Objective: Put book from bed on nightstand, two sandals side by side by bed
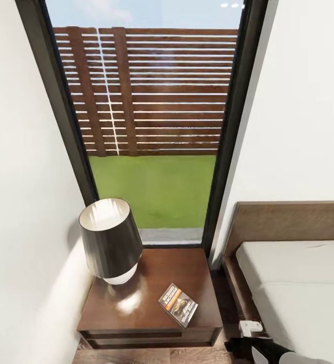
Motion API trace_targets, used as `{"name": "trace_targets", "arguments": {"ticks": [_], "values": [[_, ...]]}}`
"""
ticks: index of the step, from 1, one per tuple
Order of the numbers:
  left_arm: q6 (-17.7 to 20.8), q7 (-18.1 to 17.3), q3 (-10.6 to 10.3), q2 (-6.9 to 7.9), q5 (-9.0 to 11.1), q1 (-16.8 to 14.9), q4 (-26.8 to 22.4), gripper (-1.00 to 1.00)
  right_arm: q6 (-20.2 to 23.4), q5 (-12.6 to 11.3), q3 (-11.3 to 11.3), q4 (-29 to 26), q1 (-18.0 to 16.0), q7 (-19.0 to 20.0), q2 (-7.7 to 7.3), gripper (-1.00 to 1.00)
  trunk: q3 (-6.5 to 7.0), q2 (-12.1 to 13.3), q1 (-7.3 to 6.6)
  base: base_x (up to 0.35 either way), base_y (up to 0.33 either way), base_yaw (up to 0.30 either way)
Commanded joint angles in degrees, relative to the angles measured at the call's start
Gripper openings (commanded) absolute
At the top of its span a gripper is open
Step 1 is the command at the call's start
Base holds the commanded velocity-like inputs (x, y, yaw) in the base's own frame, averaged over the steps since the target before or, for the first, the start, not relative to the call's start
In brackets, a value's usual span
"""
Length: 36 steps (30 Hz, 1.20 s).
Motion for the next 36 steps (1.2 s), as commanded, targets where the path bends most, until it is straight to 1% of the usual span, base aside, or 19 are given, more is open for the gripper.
{"name": "trace_targets", "arguments": {"ticks": [1, 6, 9, 10, 16, 18, 19, 21, 24, 27, 34, 36], "values": [[-0.15, 0.00, -0.01, 0.03, -0.01, 0.22, 0.18, 1.00, -0.18, -0.02, -0.02, -0.01, 0.48, 0.00, 0.01, 1.00, 0.20, 0.42, -0.23, 0.000, 0.000, 0.000], [-1.88, -0.03, -0.01, 0.10, -0.01, 2.14, 2.47, 1.00, -0.81, -0.02, -0.03, -0.02, 4.87, -0.13, 0.03, 1.00, 1.10, 2.42, -1.33, 0.000, 0.000, 0.000], [-2.05, -0.06, -0.01, 0.25, -0.07, 3.18, 3.07, 1.00, -0.84, -0.02, -0.08, 0.06, 5.97, -0.23, 0.03, 1.00, 1.63, 3.63, -1.98, 0.000, 0.000, 0.000], [-2.07, -0.07, -0.03, 0.34, -0.15, 3.86, 3.20, 1.00, -0.87, -0.03, -0.09, 0.08, 7.07, -0.25, 0.02, 1.00, 1.81, 4.03, -2.20, 0.000, 0.000, 0.000], [-2.10, -0.08, -0.12, 0.63, -0.35, 6.19, 3.28, 1.00, -2.44, -0.09, -0.16, 0.13, 10.60, -0.26, -0.06, 1.00, 2.89, 6.43, -3.52, 0.000, 0.000, 0.000], [-2.10, -0.26, -0.20, 0.91, -0.46, 7.10, 3.28, 1.00, -2.86, -0.18, -0.19, 0.15, 12.45, -0.26, -0.11, 1.00, 3.25, 7.24, -3.96, 0.000, 0.000, 0.000], [-2.19, -1.15, -0.25, 1.43, -0.51, 7.90, 3.29, 1.00, -3.02, -0.30, -0.24, 0.18, 14.14, -0.26, -0.21, 1.00, 3.43, 7.64, -4.18, 0.000, 0.000, 0.000], [-2.35, -3.24, -0.30, 2.13, -0.53, 8.99, 3.34, 1.00, -3.10, -0.30, -0.26, 0.20, 15.64, -0.26, -0.29, 1.00, 3.79, 8.44, -4.62, 0.000, 0.000, 0.000], [-2.42, -4.97, -0.34, 2.88, -0.54, 9.64, 3.36, 1.00, -3.10, -0.26, -0.22, 0.20, 16.50, -0.26, -0.22, 1.00, 4.33, 9.64, -5.28, 0.000, 0.000, 0.000], [-2.44, -5.51, -0.39, 3.23, -0.43, 9.83, 3.37, 1.00, -3.12, -0.23, -0.20, 0.18, 16.81, -0.26, -0.16, 1.00, 4.87, 10.85, -5.94, 0.000, 0.000, 0.000], [-2.46, -5.81, -0.45, 4.87, -0.24, 9.96, 3.35, 1.00, -3.15, -0.19, -0.19, 0.08, 17.02, -0.26, -0.02, 1.00, 6.12, 13.65, -7.48, 0.000, 0.000, 0.000], [-2.46, -5.80, -0.45, 4.95, -0.22, 9.96, 3.36, 1.00, -3.15, -0.20, -0.19, 0.08, 17.02, -0.26, -0.04, 1.00, 6.48, 14.46, -7.91, 0.000, 0.000, 0.000]]}}
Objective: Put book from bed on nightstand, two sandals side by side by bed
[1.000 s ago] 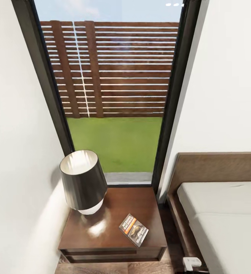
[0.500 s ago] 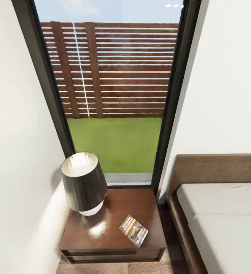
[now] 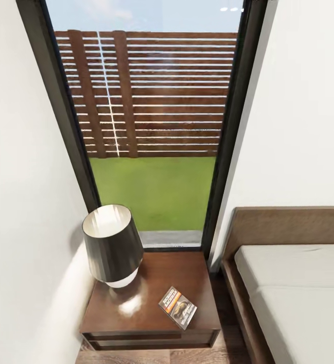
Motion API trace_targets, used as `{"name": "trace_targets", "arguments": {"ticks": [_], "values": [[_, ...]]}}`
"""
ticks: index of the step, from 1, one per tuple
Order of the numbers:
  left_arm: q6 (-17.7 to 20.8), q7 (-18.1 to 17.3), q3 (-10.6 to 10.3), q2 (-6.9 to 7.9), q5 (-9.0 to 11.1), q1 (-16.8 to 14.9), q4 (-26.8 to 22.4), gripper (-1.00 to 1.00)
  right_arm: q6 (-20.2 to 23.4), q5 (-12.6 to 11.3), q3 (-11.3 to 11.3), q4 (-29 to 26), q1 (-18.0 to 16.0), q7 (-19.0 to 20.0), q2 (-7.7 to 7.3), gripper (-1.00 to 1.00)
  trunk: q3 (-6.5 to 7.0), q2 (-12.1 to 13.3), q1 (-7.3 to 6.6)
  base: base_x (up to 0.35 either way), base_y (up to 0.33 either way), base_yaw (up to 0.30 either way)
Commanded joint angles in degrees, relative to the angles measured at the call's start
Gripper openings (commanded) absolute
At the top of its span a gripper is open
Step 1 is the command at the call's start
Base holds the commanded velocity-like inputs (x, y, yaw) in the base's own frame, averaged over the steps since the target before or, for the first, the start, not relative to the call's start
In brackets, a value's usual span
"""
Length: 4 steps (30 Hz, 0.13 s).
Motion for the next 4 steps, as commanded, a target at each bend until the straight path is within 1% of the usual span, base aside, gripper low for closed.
{"name": "trace_targets", "arguments": {"ticks": [1, 4], "values": [[0.00, 0.00, 0.00, 0.02, 0.01, 0.00, 0.00, 1.00, 0.00, 0.00, 0.00, 0.00, 0.00, 0.00, 0.00, 1.00, 0.19, 0.42, -0.23, 0.000, 0.000, 0.000], [0.00, -0.01, 0.00, 0.06, 0.04, 0.00, 0.01, 1.00, 0.00, -0.01, 0.00, 0.00, 0.00, 0.00, 0.02, 1.00, 0.73, 1.62, -0.89, 0.000, 0.000, 0.000]]}}
